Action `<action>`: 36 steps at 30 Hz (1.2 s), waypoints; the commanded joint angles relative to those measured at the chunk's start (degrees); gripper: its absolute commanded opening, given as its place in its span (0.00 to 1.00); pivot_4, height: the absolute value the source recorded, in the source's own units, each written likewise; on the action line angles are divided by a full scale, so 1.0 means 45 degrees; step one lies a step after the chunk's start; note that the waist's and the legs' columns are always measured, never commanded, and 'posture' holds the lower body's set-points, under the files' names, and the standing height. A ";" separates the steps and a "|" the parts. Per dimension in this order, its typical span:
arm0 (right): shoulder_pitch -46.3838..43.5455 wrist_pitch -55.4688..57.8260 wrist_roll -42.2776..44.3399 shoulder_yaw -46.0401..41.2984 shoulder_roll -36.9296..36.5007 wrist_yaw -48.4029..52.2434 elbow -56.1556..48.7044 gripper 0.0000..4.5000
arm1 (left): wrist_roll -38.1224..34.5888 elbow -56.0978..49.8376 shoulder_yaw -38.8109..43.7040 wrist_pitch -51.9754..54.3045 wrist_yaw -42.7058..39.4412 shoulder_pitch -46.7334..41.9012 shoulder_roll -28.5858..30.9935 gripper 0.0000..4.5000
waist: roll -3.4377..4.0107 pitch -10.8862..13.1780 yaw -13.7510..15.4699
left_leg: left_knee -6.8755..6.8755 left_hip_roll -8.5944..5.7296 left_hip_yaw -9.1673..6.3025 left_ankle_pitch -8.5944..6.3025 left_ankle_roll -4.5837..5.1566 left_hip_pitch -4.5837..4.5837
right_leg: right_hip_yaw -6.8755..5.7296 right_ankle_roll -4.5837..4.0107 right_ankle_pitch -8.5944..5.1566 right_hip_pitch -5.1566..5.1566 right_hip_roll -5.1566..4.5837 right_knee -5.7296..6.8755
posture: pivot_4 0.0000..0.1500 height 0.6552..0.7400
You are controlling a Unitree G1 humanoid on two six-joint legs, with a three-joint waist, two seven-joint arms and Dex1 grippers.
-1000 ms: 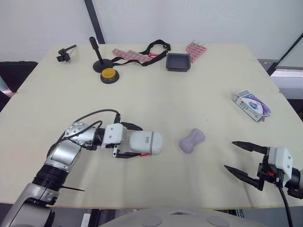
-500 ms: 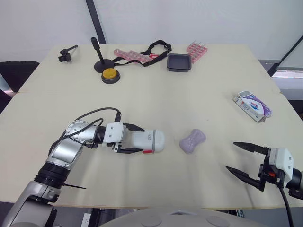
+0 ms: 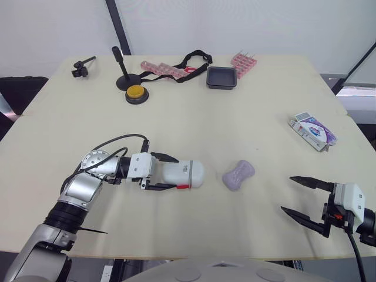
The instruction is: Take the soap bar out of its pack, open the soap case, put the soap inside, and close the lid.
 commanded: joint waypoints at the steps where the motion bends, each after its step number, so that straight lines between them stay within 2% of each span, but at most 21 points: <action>1: -0.0187 -0.0160 0.0060 -0.0098 -0.0240 0.0098 0.0125 1.00 | 0.0169 0.0416 -0.0022 0.0595 0.0145 0.0048 0.0109 0.76 | 0.0000 -0.0001 -0.0011 | 0.0000 0.0000 0.0000 0.0000 0.0000 0.0001 | 0.0001 0.0000 0.0000 0.0001 0.0000 0.0000 | 1.00 0.87; 2: -0.0215 -0.0160 0.0052 -0.0091 -0.0255 0.0103 0.0150 1.00 | -0.0022 0.0347 0.0030 0.0836 0.0140 -0.0004 0.0076 0.76 | 0.0000 -0.0001 -0.0009 | 0.0000 0.0000 0.0001 0.0000 0.0000 0.0001 | 0.0001 0.0000 0.0000 0.0003 0.0000 0.0000 | 1.00 0.87; 3: -0.0232 -0.0163 0.0053 -0.0080 -0.0271 0.0111 0.0167 1.00 | -0.0230 0.0259 0.0065 0.1108 0.0085 -0.0045 0.0058 0.89 | 0.0001 0.0000 -0.0012 | 0.0000 0.0000 0.0001 0.0000 0.0000 0.0003 | 0.0001 0.0000 0.0000 0.0004 0.0000 0.0001 | 1.00 0.87; 5: -0.0271 -0.0180 0.0037 -0.0054 -0.0304 0.0138 0.0216 1.00 | -0.0443 0.0152 0.0098 0.1508 0.0040 -0.0100 0.0027 1.00 | 0.0000 0.0001 -0.0028 | -0.0001 0.0001 0.0001 0.0000 0.0000 0.0003 | 0.0000 0.0000 0.0000 0.0003 0.0002 0.0001 | 1.00 0.87; 17: -0.0242 -0.0199 -0.0017 -0.0123 -0.0326 0.0238 0.0341 1.00 | -0.0673 -0.0185 0.0095 0.2100 -0.0267 -0.0021 -0.0069 1.00 | -0.0011 0.0009 -0.0034 | -0.0031 0.0001 0.0001 0.0000 0.0000 -0.0004 | -0.0009 0.0001 0.0000 -0.0001 0.0002 -0.0044 | 1.00 0.87; 22: -0.0168 -0.0266 -0.0016 -0.0165 -0.0350 0.0316 0.0436 1.00 | -0.0320 0.0154 -0.0105 0.1069 -0.0448 -0.0114 -0.0245 1.00 | -0.0011 0.0009 -0.0033 | -0.0032 0.0001 0.0001 0.0000 0.0000 -0.0004 | -0.0009 0.0001 -0.0001 -0.0001 0.0002 -0.0046 | 1.00 0.87; 36: -0.0034 -0.0296 -0.0062 -0.0206 -0.0365 0.0244 0.0401 1.00 | 0.0089 0.0767 -0.0354 0.0485 -0.0434 -0.0511 -0.0579 1.00 | -0.0011 0.0009 -0.0051 | -0.0034 0.0002 0.0001 0.0000 0.0001 -0.0006 | -0.0009 0.0001 0.0000 -0.0001 0.0002 -0.0048 | 1.00 0.87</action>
